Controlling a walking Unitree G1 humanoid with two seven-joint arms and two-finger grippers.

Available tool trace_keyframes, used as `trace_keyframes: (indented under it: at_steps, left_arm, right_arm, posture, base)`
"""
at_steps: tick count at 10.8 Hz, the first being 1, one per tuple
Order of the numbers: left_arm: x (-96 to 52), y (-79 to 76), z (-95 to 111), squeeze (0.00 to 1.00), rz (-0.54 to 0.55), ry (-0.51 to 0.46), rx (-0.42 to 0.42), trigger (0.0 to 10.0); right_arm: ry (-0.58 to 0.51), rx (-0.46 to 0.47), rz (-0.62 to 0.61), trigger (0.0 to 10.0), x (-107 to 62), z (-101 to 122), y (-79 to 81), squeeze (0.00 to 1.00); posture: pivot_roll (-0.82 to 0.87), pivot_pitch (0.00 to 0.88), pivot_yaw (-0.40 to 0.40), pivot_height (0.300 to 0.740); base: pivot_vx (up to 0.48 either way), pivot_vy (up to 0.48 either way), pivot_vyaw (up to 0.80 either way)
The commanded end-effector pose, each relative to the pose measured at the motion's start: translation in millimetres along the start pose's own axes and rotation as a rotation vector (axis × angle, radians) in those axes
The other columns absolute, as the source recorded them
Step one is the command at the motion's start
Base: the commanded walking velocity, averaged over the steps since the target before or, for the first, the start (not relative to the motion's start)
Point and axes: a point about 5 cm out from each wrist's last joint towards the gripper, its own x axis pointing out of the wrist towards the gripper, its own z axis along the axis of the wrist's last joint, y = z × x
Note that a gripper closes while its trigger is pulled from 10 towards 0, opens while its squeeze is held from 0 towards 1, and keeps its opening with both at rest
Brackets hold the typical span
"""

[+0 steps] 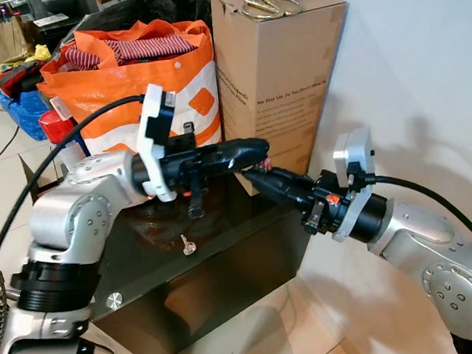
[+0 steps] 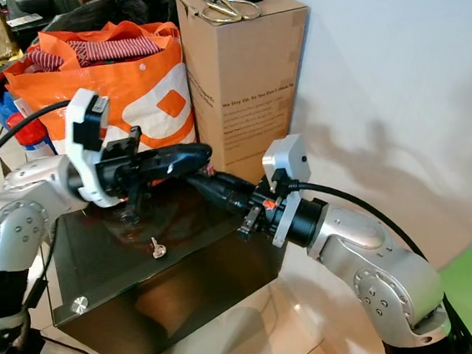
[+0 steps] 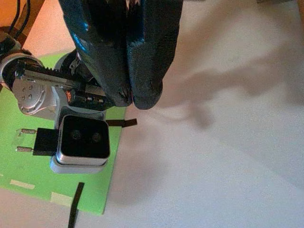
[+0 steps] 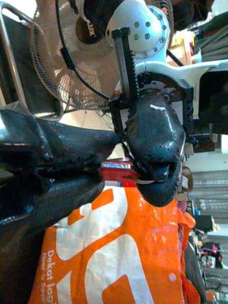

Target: Hang keys on a hook

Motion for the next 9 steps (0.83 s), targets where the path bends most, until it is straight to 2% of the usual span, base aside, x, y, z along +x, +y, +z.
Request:
trace_keyframes:
  at_steps: [1,6,9]
  left_arm:
    - [-2.5,3.1,7.3,1.0,0.027,-0.007,0.0,10.0]
    - [-12.0,-1.4,17.6,1.0,0.042,-0.071,-0.022,10.0]
    - [-33.0,4.6,29.9,1.0,0.152,-0.137,0.003,10.0]
  right_arm:
    - [-0.016,-0.021,0.027,0.0,0.2,7.5,3.4,0.0]
    - [0.012,-0.033,0.041,0.0,-0.4,6.0,1.3,0.0]
    - [0.032,-0.047,0.011,0.0,0.4,4.6,-3.3,0.0]
  posture:
    - [-0.07,0.0,0.0,0.74]
    - [-0.06,0.0,-0.019,0.74]
    - [-0.06,0.0,-0.022,0.74]
  base:
    - [0.0,0.0,0.0]
    - [0.0,0.0,0.0]
    - [0.0,0.0,0.0]
